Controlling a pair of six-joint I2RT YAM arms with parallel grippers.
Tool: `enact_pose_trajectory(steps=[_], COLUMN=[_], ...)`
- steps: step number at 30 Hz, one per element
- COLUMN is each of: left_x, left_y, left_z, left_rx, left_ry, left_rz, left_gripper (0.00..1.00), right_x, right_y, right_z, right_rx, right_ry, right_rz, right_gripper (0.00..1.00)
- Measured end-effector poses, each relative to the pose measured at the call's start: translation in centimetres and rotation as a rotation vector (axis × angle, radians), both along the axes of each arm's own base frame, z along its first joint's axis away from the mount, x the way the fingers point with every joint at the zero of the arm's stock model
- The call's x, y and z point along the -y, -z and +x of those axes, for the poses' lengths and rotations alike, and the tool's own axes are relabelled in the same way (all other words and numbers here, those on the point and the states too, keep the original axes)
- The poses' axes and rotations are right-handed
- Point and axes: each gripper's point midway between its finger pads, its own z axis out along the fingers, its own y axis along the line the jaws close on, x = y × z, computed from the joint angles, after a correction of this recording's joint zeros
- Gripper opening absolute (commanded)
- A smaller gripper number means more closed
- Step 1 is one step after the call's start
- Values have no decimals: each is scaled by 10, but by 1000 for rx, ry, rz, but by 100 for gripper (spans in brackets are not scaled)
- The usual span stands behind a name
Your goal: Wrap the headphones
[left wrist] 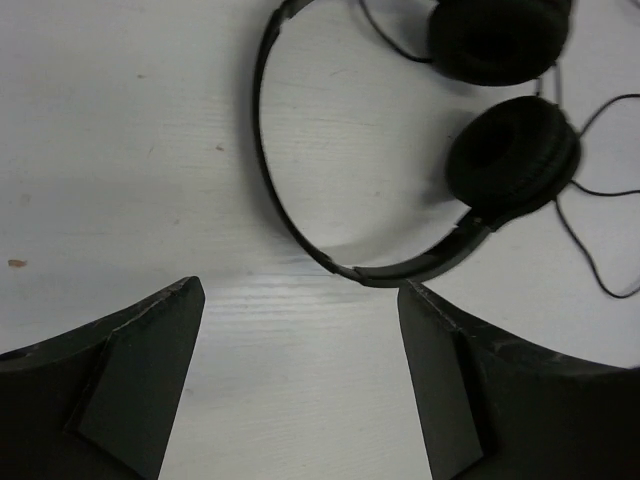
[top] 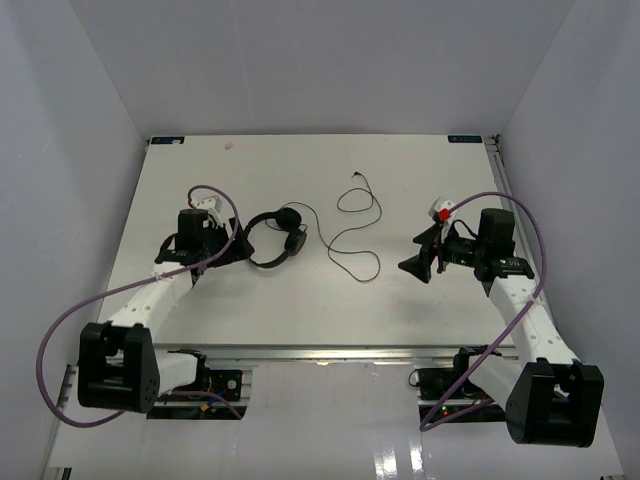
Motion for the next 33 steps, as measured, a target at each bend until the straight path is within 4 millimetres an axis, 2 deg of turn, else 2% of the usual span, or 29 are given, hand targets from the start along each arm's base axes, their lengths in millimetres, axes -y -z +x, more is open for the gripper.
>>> enact_pose_trajectory(steps=[4, 11, 18, 20, 22, 27, 29, 33], left_x=[-13, -19, -7, -4, -2, -4, -6, -11], left_y=[32, 66, 68, 70, 71, 73, 75, 76], left_z=[9, 40, 71, 75, 77, 75, 75, 75], left_rx=[-160, -312, -323, -325, -323, -311, -305, -298], left_ry=[-86, -146, -121, -109, -104, -109, -115, -127], left_rz=[14, 43, 60, 91, 127, 234, 270, 313], left_gripper=[77, 70, 57, 55, 49, 41, 29, 13], right_x=[0, -1, -2, -2, -2, -2, -2, -2], right_y=[3, 2, 1, 1, 1, 0, 0, 0], right_z=[0, 0, -1, -1, -1, -1, -1, -1], right_rx=[9, 29, 36, 37, 38, 38, 37, 37], right_ry=[-13, -29, -40, -42, -43, -44, -44, -44], right_rz=[-7, -9, -7, -6, -5, -4, -4, -3], right_gripper=[90, 90, 90, 90, 90, 90, 90, 90])
